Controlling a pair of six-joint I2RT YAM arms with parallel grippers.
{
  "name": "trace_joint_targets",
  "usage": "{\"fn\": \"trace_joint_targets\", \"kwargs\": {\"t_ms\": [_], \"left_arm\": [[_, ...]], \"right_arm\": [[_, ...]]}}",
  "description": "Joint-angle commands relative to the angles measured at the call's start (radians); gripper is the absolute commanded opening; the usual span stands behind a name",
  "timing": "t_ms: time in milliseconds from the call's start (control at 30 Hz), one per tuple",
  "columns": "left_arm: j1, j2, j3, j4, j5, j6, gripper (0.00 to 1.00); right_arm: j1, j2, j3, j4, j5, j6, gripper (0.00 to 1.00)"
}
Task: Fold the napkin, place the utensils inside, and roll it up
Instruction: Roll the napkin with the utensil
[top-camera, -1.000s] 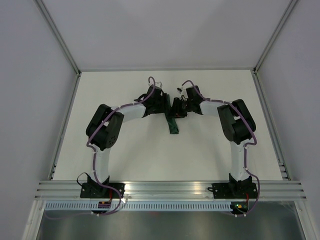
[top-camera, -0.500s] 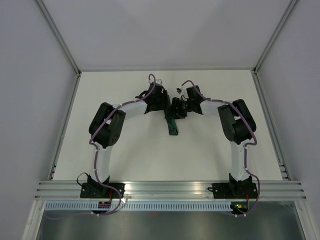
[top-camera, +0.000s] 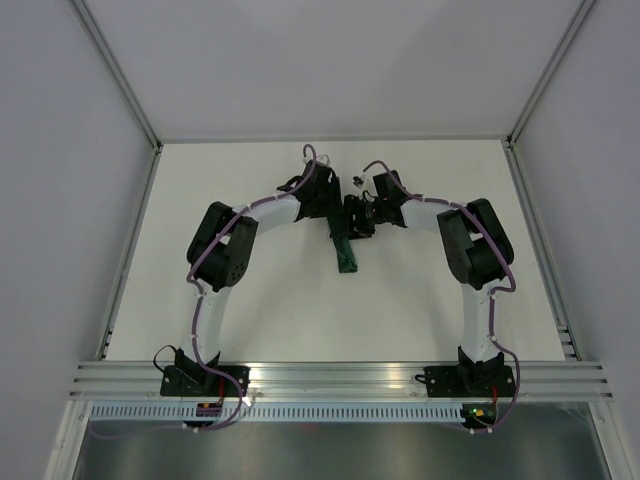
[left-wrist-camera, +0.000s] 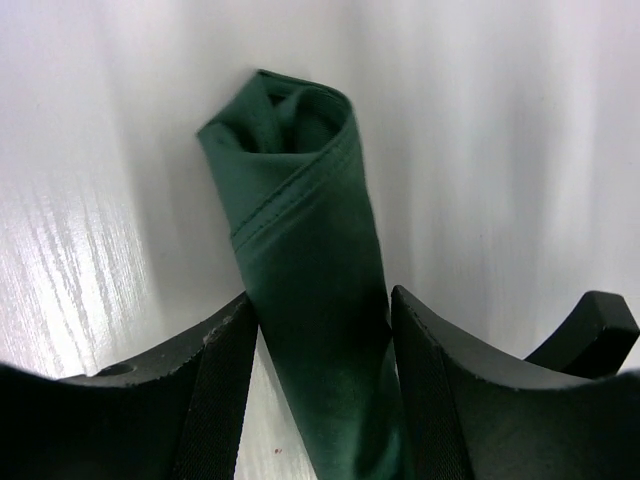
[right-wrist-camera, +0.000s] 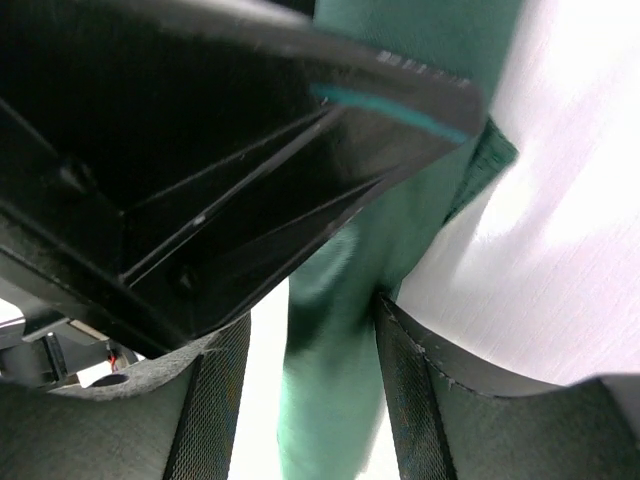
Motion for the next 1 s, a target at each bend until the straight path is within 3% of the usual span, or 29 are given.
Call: {"fn": "trace_joint_targets", "kwargs": {"t_ms": [0, 367, 600, 833, 967], "left_arm": [[-0.006, 0.041, 0.040, -0.050, 0.013, 0.015, 0.60], [-0.004, 0.060, 0.055, -0.069, 0.042, 0.037, 0.60], [-0.001, 0.093, 0.080, -0.102, 0.045, 0.035, 0.58], [-0.001, 0.087, 0.083, -0.110, 0.042, 0.035, 0.57], [0.000, 0.081, 0.086, -0.110, 0.053, 0.051, 0.59]], "right_arm": [[0.005, -0.022, -0.012, -0.132, 0.095, -0.021, 0.60], [-0.011, -0.094, -0.038, -0.159, 0.179, -0.097, 0.60], [-0.034, -0.067, -0.044, -0.118, 0.082, -0.049, 0.60], [-0.048, -0.037, -0.030, -0.098, 0.055, -0.020, 0.30], [-0.051, -0.022, -0.030, -0.096, 0.055, -0.009, 0.25]]}}
